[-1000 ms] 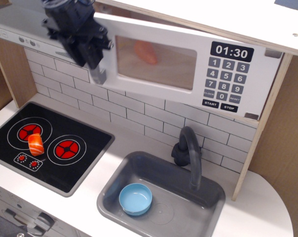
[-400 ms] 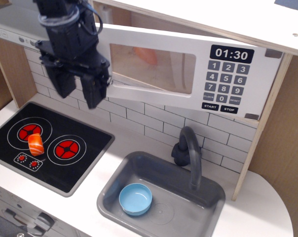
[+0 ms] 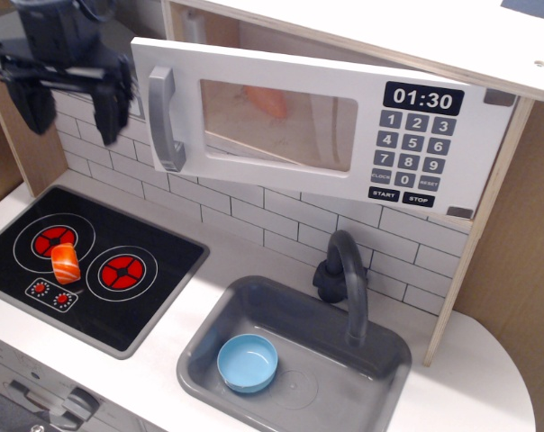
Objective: Open microwave
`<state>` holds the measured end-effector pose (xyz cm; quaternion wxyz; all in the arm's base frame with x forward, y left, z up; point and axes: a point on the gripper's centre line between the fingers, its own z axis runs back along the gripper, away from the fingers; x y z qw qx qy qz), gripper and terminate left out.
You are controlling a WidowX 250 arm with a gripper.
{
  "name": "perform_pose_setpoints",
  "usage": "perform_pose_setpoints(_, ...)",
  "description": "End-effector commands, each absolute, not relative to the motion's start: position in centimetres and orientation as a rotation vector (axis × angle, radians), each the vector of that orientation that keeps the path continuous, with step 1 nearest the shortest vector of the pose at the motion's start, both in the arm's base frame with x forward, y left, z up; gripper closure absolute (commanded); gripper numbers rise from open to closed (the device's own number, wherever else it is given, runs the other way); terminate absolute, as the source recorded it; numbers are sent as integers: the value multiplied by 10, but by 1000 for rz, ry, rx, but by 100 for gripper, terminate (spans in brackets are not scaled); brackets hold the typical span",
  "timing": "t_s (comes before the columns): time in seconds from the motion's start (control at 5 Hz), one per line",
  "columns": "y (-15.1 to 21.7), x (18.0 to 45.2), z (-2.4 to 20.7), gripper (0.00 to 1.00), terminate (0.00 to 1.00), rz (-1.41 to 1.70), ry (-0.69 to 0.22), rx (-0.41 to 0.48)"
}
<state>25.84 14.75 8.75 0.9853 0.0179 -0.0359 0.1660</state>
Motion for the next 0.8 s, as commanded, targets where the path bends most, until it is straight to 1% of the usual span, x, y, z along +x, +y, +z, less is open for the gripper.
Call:
perform_pose_setpoints(0.0, 226, 287, 125, 0, 0, 638, -101, 63)
perform_pose_setpoints(0.2, 221, 298, 125, 0, 0, 648, -120, 23)
perform_pose_setpoints(0.4, 190, 315, 114, 0, 0, 585, -95, -60)
perform_pose_setpoints(0.6, 159, 325, 105, 0, 0, 536, -132, -106)
